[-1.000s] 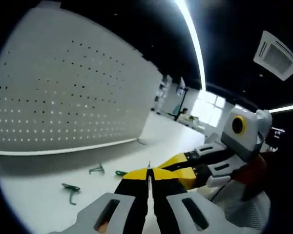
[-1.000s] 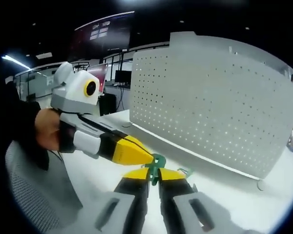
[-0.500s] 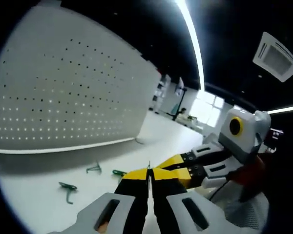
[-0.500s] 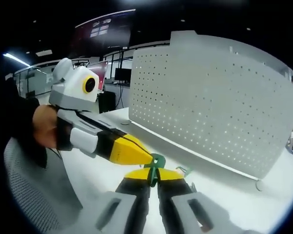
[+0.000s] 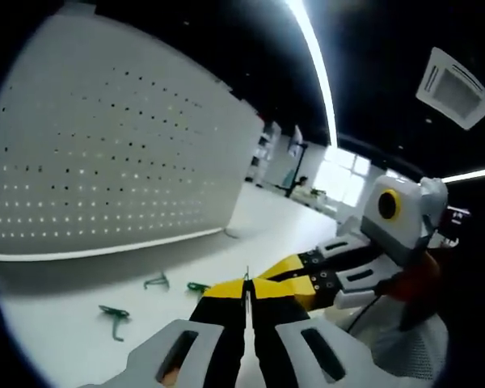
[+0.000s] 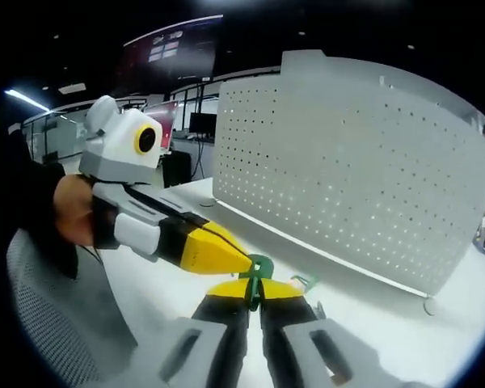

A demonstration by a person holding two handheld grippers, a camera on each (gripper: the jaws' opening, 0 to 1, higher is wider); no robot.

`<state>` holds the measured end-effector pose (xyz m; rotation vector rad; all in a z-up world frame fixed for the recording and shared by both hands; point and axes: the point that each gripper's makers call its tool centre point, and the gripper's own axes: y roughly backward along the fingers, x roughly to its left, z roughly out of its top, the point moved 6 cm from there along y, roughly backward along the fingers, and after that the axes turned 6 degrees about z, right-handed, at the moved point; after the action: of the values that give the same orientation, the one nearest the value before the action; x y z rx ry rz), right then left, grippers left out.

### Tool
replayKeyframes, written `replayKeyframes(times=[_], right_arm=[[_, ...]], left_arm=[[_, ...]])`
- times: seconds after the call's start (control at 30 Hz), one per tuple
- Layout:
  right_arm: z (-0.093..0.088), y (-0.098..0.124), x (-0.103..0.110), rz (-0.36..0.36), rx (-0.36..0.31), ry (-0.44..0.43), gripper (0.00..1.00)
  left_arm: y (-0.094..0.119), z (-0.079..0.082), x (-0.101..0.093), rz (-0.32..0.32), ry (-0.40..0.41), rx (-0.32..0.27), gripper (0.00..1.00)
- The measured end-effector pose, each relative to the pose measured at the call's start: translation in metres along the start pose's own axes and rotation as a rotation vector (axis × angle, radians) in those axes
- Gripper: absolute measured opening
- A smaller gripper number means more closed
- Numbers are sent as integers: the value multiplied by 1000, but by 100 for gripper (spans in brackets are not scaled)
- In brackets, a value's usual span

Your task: Insert the hook assembly into the mounting plate slot until the hook locks in place.

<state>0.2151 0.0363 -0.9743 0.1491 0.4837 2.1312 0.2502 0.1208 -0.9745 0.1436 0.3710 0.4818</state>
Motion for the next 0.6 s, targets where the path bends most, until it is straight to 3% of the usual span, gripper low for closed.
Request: replayKeyframes(times=[0.37,0.6], right_arm=[[0,1,-1,-10,1,-4,1],[0,3,-4,-28,2,-5,1]], left_arm=[[0,3,-3,2,-61,-10,2],[1,6,2,34,-85,-21,15]])
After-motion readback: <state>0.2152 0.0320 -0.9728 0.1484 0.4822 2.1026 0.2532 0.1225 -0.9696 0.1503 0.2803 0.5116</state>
